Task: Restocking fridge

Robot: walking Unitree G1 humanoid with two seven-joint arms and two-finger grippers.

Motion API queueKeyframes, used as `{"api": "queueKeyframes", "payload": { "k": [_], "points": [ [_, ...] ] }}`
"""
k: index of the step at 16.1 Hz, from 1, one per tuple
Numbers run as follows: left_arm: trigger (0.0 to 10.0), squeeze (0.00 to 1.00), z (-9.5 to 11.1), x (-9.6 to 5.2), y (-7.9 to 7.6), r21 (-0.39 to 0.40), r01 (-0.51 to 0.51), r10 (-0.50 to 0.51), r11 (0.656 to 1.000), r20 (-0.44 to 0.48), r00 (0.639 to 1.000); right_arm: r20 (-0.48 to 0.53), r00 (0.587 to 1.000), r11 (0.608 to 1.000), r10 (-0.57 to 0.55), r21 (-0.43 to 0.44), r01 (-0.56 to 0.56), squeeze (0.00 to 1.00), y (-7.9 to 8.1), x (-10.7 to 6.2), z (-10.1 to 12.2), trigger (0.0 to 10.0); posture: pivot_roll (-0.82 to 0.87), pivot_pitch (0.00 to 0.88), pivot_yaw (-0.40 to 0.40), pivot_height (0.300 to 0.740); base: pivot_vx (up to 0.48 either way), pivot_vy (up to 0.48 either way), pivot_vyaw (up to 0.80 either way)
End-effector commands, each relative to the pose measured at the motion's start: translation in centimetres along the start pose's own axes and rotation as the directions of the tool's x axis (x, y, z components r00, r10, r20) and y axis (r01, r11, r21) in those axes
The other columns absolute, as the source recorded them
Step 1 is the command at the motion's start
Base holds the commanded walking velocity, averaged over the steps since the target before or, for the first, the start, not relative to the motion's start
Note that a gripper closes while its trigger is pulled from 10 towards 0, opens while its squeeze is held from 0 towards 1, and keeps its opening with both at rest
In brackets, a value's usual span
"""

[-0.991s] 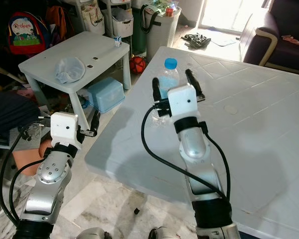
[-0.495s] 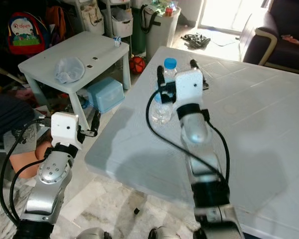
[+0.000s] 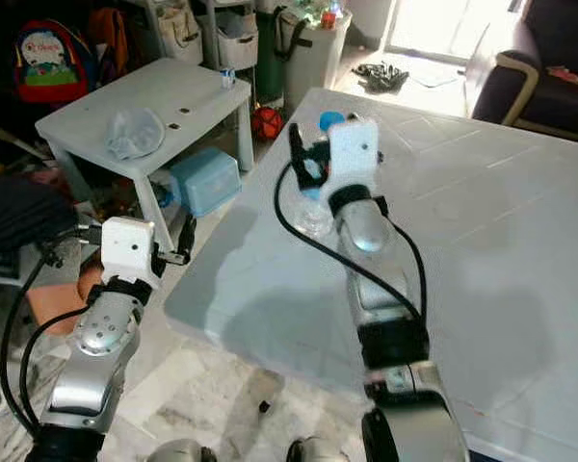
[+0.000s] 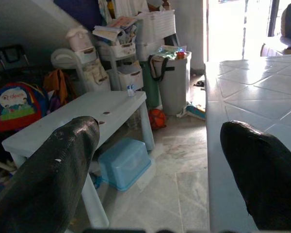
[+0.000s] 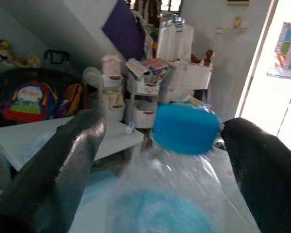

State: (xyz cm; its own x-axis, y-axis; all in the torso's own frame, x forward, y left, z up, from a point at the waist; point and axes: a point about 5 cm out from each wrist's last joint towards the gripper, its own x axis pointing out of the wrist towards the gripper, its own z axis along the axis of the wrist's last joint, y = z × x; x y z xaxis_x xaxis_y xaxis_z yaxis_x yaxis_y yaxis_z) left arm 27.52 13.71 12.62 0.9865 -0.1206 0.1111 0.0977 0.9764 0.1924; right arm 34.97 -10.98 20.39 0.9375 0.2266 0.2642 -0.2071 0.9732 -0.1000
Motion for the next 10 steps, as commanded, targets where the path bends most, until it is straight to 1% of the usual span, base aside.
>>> {"api": "queueKeyframes", "payload": {
  "k": [1,2,4,7,8,9,10],
  "points": [
    [10.0,0.00,0.2,0.3,0.0,0.013,0.009,-0.009,1.000,0.005,1.000,-0.002,1.000,1.000,0.000,0.003,0.000,0.00,-0.3,0.3,0.1,2.0,0.09,0.039,-0.051,0.740,0.000,0.000,0.00],
    [10.0,0.00,0.2,0.3,0.2,0.016,0.003,-0.003,1.000,0.004,1.000,-0.004,1.000,1.000,0.016,-0.002,-0.016,0.00,-0.5,0.3,0.2,0.0,0.09,0.040,-0.052,0.740,0.000,0.000,0.00],
    [10.0,0.00,-0.1,0.0,0.2,0.019,0.002,-0.002,1.000,-0.007,1.000,-0.011,1.000,1.000,0.017,-0.011,-0.018,0.00,-1.2,0.4,0.1,0.0,0.09,0.040,-0.053,0.740,0.000,0.000,0.00],
    [10.0,0.00,-0.1,0.1,0.0,0.019,0.010,-0.010,1.000,-0.011,1.000,-0.039,0.999,0.999,0.013,-0.032,-0.015,0.00,-2.0,0.4,-0.1,0.0,0.09,0.038,-0.054,0.740,0.000,0.000,0.00],
    [10.0,0.00,-0.1,0.2,0.1,0.025,0.013,-0.012,1.000,-0.013,1.000,-0.054,0.999,0.999,0.000,-0.034,-0.002,0.00,-2.6,0.1,-0.3,0.6,0.09,0.037,-0.053,0.740,0.000,0.000,0.00],
    [10.0,0.00,-0.1,0.2,0.2,0.028,0.011,-0.010,1.000,-0.014,1.000,-0.068,0.998,0.999,-0.008,-0.032,0.006,0.00,-2.9,-0.1,-0.6,0.0,0.09,0.036,-0.053,0.740,0.000,0.000,0.00],
    [10.0,0.00,-0.2,0.3,0.4,0.031,0.008,-0.007,0.999,-0.016,1.000,-0.075,0.997,0.999,-0.013,-0.034,0.010,0.00,-3.0,-0.4,-0.8,0.0,0.09,0.035,-0.051,0.740,0.000,0.000,0.00]
  ]
}}
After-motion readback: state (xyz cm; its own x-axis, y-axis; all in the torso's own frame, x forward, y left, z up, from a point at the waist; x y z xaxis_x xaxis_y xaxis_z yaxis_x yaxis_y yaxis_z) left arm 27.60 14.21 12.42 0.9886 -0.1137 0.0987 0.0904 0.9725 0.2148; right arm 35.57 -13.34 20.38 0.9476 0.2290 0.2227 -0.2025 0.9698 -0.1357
